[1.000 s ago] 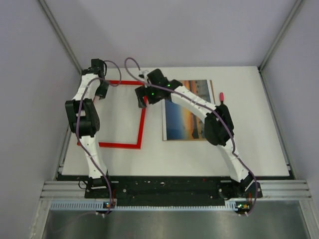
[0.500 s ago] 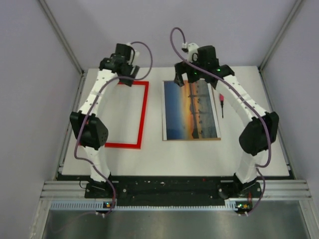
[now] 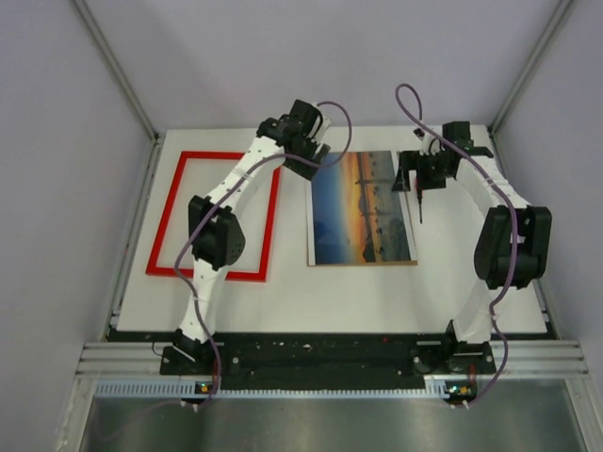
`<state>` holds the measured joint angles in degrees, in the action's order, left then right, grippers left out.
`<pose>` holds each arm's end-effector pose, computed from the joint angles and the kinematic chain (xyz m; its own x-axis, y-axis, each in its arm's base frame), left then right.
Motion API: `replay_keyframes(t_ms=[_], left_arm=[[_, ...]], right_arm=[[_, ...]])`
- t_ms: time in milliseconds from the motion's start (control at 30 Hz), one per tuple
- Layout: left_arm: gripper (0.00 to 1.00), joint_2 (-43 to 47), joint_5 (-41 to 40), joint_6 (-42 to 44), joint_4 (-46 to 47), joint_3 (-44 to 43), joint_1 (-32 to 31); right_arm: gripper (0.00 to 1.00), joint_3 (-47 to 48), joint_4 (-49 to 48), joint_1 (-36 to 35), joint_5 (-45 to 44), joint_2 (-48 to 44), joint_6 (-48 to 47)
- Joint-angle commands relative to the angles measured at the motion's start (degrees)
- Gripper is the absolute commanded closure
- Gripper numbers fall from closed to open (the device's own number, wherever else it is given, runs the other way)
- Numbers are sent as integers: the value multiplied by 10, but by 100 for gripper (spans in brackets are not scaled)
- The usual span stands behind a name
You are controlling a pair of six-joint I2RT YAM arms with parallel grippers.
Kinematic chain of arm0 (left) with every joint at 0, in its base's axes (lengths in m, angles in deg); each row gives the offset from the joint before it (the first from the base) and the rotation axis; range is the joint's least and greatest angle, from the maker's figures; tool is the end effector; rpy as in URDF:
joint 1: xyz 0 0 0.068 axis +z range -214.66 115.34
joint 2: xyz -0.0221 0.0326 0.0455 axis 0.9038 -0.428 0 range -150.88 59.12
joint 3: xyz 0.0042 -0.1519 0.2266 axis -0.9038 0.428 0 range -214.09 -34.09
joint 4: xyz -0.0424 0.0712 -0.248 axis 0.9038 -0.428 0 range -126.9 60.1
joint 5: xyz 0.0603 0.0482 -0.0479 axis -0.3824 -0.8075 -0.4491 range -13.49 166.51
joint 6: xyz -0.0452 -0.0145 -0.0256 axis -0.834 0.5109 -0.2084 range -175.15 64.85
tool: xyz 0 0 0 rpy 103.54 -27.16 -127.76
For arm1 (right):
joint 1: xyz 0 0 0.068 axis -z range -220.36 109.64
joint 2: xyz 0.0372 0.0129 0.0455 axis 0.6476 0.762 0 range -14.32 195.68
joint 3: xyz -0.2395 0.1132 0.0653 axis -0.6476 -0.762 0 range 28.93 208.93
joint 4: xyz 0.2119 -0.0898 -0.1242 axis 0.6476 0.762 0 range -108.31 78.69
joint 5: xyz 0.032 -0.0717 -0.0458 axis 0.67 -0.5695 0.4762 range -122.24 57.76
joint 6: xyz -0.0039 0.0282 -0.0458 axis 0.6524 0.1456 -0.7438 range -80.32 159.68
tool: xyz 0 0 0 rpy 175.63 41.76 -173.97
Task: Take the photo out of the frame
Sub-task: Place the photo frame item at the center of the board, then pick up the photo frame item from the photo frame.
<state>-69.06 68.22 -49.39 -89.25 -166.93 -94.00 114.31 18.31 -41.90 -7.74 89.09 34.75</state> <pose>0.4259 -0.2334 0.3116 -0.6664 0.4886 -0.5631 0.4816 0.8587 0.1752 0.3938 0.0253 0.2647 -0.7896 -0.0995 -0.6055 -0.3334 0.8980 0.2872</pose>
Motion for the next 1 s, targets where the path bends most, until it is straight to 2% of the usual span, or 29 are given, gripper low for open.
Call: replay_keyframes(t_ms=[0, 167, 233, 567, 967], left_arm=[[20, -35, 40, -45, 34, -10, 0], [20, -61, 80, -56, 59, 14, 0], [20, -70, 109, -73, 66, 24, 0], [20, -69, 141, -97, 100, 44, 18], [19, -59, 160, -110, 126, 97, 31]], right_arm=[[13, -25, -3, 13, 50, 14, -17], [14, -58, -4, 13, 51, 18, -28], [14, -63, -4, 33, 64, 16, -25], [10, -83, 14, 46, 62, -13, -46], [11, -112, 13, 50, 80, -18, -58]])
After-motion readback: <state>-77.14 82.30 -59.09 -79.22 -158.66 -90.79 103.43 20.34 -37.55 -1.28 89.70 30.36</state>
